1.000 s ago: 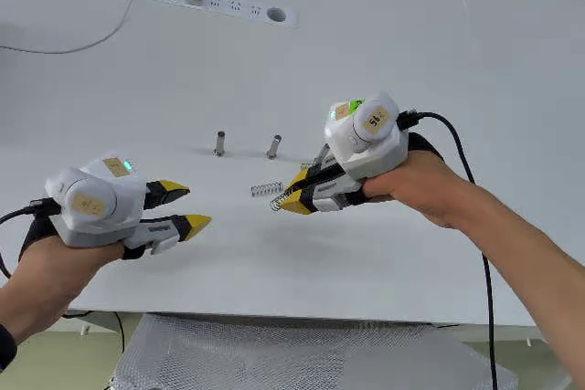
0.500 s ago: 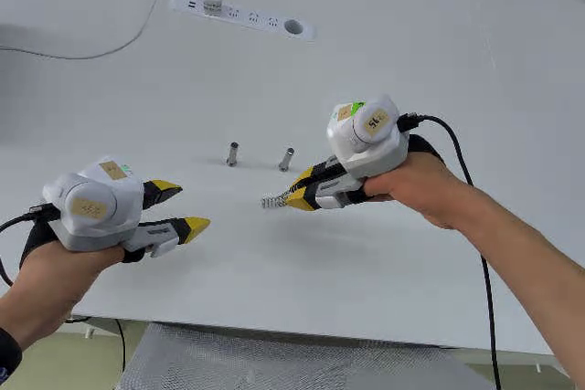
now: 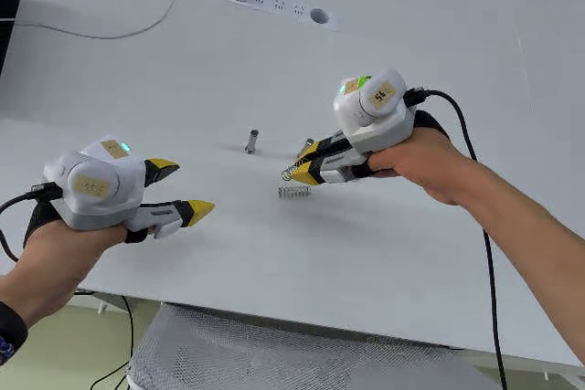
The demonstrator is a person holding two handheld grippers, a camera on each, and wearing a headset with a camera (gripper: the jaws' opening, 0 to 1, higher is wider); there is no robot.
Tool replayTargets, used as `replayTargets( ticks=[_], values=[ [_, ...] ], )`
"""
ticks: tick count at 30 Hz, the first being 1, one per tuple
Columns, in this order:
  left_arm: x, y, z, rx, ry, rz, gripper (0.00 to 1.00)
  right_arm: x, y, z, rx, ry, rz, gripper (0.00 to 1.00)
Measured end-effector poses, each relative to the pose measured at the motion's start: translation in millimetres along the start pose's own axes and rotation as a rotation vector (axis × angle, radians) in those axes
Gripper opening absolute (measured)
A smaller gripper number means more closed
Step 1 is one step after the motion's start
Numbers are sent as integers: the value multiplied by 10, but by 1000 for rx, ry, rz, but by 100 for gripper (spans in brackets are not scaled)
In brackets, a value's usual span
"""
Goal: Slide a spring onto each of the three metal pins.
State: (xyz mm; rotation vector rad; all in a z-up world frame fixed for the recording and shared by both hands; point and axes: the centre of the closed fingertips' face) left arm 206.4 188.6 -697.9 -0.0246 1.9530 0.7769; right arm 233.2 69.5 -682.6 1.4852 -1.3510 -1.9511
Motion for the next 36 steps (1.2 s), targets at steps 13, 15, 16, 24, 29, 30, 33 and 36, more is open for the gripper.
replayTargets(
  ticks=[13,15,16,24,29,30,33,36],
  values=[
    [-16,49,57,-24,28,-17,57,-177,-111,-198,6,31,0,12],
    [-8,55,66,-27,25,-12,58,-206,-122,-229,9,35,0,12],
    [-9,58,68,-28,29,-15,58,-229,-131,-252,10,38,0,12],
    [-9,84,72,-35,43,-24,62,-373,-185,-329,21,65,0,12],
    [14,87,63,-32,46,-20,62,-419,-233,-368,19,71,1,12],
    [15,91,62,-32,46,-20,62,-422,-240,-372,18,73,2,12],
    [16,109,61,-35,49,-21,62,-432,-268,-388,14,82,6,12],
    [19,121,59,-35,49,-19,62,-443,-292,-398,10,85,9,12]
  ],
)
Point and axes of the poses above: the centre of the closed fingertips' face, and the gripper's own axes: y roughly backward along the fingers, z roughly to its left, x roughly out of its underside, and after that the axes turned 13 degrees about x, right-handed
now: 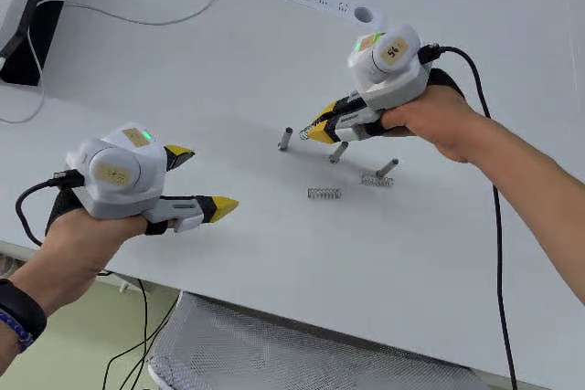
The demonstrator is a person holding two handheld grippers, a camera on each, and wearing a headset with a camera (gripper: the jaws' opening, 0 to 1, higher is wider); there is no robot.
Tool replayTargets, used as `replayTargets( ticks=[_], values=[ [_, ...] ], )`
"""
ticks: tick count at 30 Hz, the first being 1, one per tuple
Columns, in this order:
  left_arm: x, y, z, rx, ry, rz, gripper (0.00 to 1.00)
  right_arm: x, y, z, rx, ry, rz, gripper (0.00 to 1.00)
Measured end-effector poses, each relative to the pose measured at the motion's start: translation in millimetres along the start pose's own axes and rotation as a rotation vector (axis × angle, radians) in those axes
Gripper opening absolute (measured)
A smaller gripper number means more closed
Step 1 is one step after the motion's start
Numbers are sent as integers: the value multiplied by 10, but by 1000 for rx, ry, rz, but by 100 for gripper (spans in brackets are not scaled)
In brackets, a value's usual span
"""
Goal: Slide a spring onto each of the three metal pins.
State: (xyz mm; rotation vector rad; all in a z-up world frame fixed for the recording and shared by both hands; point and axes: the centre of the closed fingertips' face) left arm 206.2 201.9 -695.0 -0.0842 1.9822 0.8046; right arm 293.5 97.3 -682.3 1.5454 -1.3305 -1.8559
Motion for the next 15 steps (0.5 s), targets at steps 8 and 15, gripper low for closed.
replayTargets(
  ticks=[8,15],
  values=[
    [16,-14,5,3,11,4,62,-28,-70,-55,-7,-5,-5,12],
    [5,-37,1,9,22,-2,61,-56,-102,-89,-15,6,-6,12]
  ],
)
Point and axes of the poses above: the centre of the closed fingertips' face, and the gripper's own axes: y roughly backward along the fingers, z roughly to its left, x roughly out of its underside, and after that the axes turned 13 degrees about x, right-handed
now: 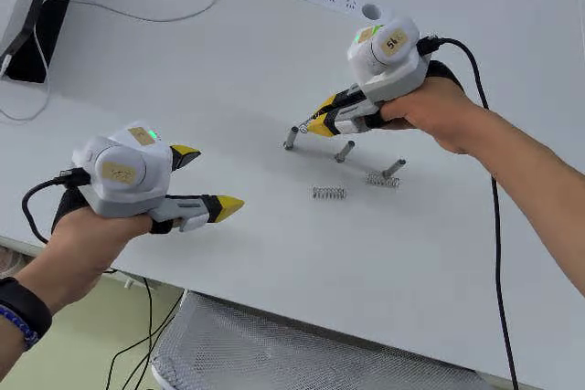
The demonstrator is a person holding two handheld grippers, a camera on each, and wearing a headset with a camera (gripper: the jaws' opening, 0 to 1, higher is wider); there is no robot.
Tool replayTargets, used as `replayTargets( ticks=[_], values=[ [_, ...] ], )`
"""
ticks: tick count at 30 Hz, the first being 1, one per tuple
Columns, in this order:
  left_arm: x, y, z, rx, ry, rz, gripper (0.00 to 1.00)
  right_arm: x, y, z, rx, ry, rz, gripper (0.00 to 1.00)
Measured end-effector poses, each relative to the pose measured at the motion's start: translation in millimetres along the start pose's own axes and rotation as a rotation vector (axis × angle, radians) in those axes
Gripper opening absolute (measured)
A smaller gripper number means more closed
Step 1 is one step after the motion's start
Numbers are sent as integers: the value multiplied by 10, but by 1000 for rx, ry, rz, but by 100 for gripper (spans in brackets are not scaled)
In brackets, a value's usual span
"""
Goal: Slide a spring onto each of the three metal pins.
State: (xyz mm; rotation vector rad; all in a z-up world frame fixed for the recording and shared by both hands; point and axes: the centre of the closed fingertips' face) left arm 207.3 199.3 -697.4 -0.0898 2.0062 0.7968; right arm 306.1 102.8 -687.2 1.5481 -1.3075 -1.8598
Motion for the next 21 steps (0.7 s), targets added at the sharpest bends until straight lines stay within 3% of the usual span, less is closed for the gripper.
replayTargets(
  ticks=[21],
  values=[
    [41,29,0,0,14,-1,60,-57,-74,177,-28,41,13,12]
  ],
)
Point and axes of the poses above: the centre of the closed fingertips' face, and the gripper's own axes: y roughly backward along the fingers, z roughly to its left, x roughly out of its underside, and after that the axes turned 13 degrees about x, right-handed
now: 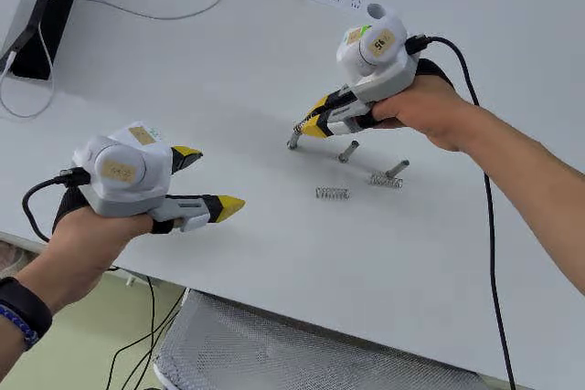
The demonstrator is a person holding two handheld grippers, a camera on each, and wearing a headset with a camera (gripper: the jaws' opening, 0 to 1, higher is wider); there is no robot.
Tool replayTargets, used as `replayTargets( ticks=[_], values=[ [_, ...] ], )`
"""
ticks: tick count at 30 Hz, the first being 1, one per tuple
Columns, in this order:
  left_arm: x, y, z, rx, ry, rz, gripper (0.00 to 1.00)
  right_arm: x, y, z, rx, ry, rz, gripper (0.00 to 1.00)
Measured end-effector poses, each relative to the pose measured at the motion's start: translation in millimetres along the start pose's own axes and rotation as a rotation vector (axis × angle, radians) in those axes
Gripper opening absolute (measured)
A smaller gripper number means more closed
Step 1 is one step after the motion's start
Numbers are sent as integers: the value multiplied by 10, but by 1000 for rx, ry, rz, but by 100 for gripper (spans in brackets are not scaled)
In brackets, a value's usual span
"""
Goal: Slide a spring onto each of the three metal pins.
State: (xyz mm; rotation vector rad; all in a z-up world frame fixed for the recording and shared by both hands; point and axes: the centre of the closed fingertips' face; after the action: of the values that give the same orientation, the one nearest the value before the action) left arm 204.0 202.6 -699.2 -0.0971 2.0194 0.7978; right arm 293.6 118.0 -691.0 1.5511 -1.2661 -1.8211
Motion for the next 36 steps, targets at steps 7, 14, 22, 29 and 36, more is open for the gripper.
replayTargets(
  ticks=[7,14,22,29,36],
  values=[
    [-25,-9,-2,-2,-8,-1,61,-27,-17,-11,2,7,-3,12],
    [-93,-32,1,-1,-24,-6,62,-44,-68,-37,2,26,-5,12],
    [-100,-17,6,-3,-25,-7,62,-26,-123,1,6,65,6,12],
    [-67,8,5,-6,-23,-3,62,-25,-149,43,11,93,11,12],
    [-68,4,5,-8,-20,-5,62,2,-195,23,20,119,21,12]
  ],
)
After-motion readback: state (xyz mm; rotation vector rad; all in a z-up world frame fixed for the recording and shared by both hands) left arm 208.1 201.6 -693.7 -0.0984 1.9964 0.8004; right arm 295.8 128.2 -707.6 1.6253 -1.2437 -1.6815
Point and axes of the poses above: the centre of the closed fingertips' face, and the gripper's own axes: y roughly backward along the fingers, z roughly to its left, x roughly out of its underside, and after that the axes turned 13 degrees about x, right-handed
